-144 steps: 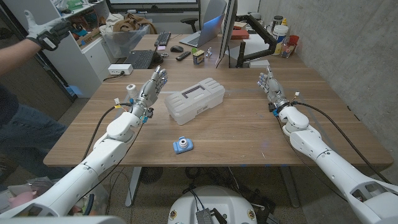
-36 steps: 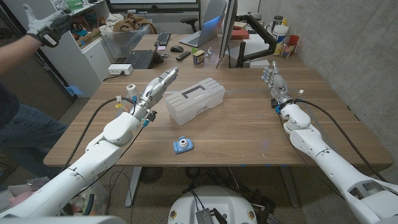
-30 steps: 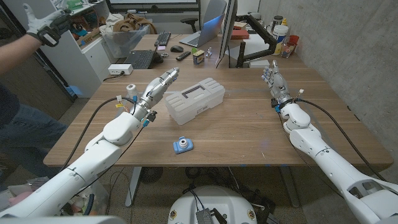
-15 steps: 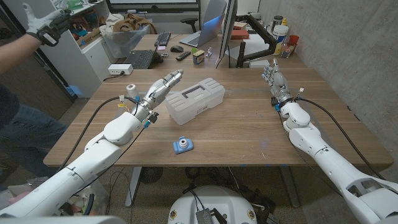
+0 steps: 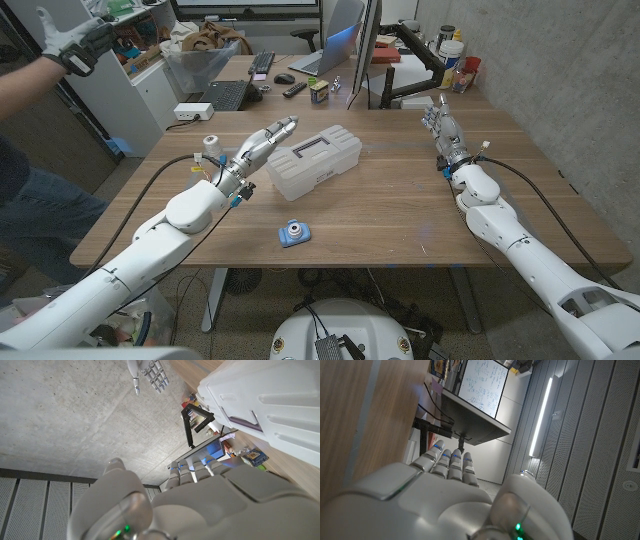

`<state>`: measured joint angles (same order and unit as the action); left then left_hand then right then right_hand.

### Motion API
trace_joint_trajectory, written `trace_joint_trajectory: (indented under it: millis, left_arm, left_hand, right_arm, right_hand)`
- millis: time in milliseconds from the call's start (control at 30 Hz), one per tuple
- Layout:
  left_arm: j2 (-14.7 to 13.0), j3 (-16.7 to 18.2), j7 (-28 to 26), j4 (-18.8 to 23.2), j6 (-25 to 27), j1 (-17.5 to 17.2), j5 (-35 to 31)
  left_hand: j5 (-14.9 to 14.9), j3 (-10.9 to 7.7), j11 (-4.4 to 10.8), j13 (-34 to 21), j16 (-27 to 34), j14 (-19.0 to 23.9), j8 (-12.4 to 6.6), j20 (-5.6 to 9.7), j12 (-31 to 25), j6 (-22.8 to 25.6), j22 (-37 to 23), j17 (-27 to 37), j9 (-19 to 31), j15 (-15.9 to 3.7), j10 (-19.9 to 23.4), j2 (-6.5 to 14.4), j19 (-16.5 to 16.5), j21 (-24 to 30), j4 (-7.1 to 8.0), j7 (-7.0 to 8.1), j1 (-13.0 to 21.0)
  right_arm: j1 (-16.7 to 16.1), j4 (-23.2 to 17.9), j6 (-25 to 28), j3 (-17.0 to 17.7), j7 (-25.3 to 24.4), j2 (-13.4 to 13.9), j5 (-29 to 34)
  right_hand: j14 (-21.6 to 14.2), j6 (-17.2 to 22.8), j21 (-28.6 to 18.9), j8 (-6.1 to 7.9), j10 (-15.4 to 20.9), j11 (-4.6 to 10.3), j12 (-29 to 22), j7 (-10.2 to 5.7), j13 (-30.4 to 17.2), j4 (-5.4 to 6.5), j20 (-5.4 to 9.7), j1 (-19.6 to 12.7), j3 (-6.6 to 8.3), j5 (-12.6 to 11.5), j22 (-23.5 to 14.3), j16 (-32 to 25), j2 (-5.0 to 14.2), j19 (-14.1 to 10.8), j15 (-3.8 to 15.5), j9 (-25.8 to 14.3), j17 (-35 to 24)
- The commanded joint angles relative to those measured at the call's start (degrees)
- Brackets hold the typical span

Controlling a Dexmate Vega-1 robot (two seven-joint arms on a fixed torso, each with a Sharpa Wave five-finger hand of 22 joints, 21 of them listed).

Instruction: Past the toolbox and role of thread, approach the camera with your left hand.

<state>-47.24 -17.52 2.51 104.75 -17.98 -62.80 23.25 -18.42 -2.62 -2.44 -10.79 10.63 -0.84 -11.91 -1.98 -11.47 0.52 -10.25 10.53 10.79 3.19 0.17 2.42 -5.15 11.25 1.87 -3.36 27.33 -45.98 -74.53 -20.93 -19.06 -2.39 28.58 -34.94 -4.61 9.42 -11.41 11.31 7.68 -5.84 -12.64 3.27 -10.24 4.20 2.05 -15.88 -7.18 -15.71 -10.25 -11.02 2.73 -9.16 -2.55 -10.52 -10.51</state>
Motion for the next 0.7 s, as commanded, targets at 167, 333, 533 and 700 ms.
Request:
trace_joint_trajectory:
  millis: [167,333,533,700]
  left_arm:
    - [-2.14,-0.54,1.00,1.99,2.02,0.32,-1.24]
    - [-2.25,-0.61,1.16,2.05,1.95,0.43,-1.35]
    - [-2.41,-0.53,1.12,2.43,1.67,0.19,-1.52]
    - [-2.69,-0.22,0.78,3.02,1.19,-0.45,-1.95]
  left_hand:
    - [0.29,-0.15,-0.40,-0.29,0.43,0.14,0.09,-0.31,-0.41,0.14,-0.27,0.14,0.18,0.19,-0.06,0.13,-0.31,0.25,-0.56,-0.20,0.79]
    - [0.37,-0.17,-0.39,-0.30,0.43,0.13,0.16,-0.34,-0.40,0.00,-0.28,0.15,0.19,0.24,-0.06,0.17,-0.37,0.25,-0.64,-0.07,0.95]
    - [0.48,-0.18,-0.33,-0.30,0.44,0.17,0.18,-0.40,-0.39,0.01,-0.28,0.16,0.19,0.22,-0.09,0.22,-0.39,0.26,-0.73,-0.07,1.12]
    - [0.56,-0.18,-0.33,-0.31,0.44,0.16,0.19,-0.40,-0.37,0.01,-0.29,0.16,0.20,0.23,-0.14,0.24,-0.36,0.28,-0.79,-0.02,1.24]
  right_arm:
    - [-0.86,-0.26,0.37,0.08,0.12,0.37,-0.20]
    - [-0.90,-0.25,0.45,0.04,0.00,0.40,-0.09]
    - [-0.85,-0.22,0.41,0.04,0.08,0.34,-0.16]
    - [-0.77,-0.24,0.44,0.02,0.01,0.30,-0.12]
  right_hand:
    - [-0.48,0.46,-0.02,0.00,0.32,0.15,0.07,-0.20,-0.31,0.02,0.11,-0.05,-0.47,-0.20,-0.25,-0.01,0.57,0.05,-0.09,-0.17,-0.17]
    - [-0.53,0.49,-0.06,-0.01,0.32,0.10,0.10,-0.19,-0.31,0.00,0.18,-0.06,-0.50,-0.20,-0.25,-0.01,0.58,-0.05,-0.09,-0.17,-0.17]
    - [-0.61,0.57,-0.05,0.01,0.24,0.09,0.16,-0.21,-0.31,-0.01,0.17,-0.08,-0.54,-0.20,-0.25,-0.02,0.59,-0.05,-0.12,-0.17,-0.17]
    - [-0.61,0.57,-0.07,0.00,0.26,0.11,0.18,-0.20,-0.32,-0.01,0.16,-0.07,-0.58,-0.20,-0.25,-0.01,0.61,-0.08,-0.11,-0.17,-0.18]
